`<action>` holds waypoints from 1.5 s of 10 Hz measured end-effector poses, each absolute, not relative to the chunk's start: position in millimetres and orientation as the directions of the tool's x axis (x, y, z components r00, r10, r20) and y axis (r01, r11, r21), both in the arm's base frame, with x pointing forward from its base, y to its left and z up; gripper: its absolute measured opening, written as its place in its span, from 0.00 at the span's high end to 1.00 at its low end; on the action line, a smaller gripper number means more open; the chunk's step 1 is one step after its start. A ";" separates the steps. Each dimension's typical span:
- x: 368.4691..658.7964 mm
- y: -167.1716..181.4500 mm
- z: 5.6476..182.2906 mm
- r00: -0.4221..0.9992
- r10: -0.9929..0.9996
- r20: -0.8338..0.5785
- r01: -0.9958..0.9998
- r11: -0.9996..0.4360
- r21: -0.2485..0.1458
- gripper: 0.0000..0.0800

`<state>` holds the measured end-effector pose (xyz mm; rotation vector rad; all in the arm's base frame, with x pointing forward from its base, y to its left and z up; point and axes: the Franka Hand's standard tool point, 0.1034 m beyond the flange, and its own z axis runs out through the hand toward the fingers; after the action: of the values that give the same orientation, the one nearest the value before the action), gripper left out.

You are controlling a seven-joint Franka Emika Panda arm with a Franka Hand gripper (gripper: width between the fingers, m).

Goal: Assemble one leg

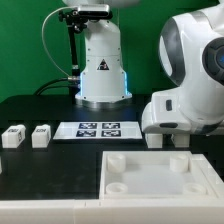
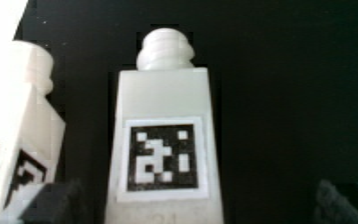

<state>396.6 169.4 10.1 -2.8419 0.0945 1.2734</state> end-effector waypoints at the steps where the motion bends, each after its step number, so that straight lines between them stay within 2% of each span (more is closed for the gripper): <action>1: 397.1 169.5 10.2 0.665 -0.044 -0.746 -0.066 -0.998 0.000 0.19; 2: 397.0 169.4 10.1 0.665 -0.044 -0.746 -0.066 -0.998 0.000 0.19; 3: 397.0 169.4 10.1 0.665 -0.044 -0.746 -0.066 -0.998 0.000 0.33; 4: 397.0 169.4 10.0 0.664 -0.044 -0.746 -0.066 -0.998 0.000 0.53; 5: 397.0 169.4 10.1 0.664 -0.044 -0.746 -0.066 -0.998 0.000 0.53; 6: 397.0 169.4 10.0 0.664 -0.044 -0.746 -0.066 -0.998 0.000 0.64; 10: 397.0 169.3 10.0 0.665 -0.044 -0.746 -0.065 -0.998 0.000 0.64; 11: 401.2 163.7 16.4 0.658 -0.001 -0.753 -0.033 -0.999 -0.027 0.64; 12: 423.4 151.8 40.6 0.663 0.036 -0.748 -0.014 -0.998 -0.061 0.64; 13: 439.6 143.4 64.7 0.676 0.038 -0.736 -0.019 -0.997 -0.069 0.64; 15: 444.4 138.4 104.0 0.674 0.037 -0.738 -0.014 -0.998 -0.063 0.64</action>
Offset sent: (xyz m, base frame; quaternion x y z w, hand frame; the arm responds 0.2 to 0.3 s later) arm 0.0000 0.0000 0.0000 0.0000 0.0000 0.0000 1.0000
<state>444.4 138.4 104.0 -2.8156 -0.0192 1.2431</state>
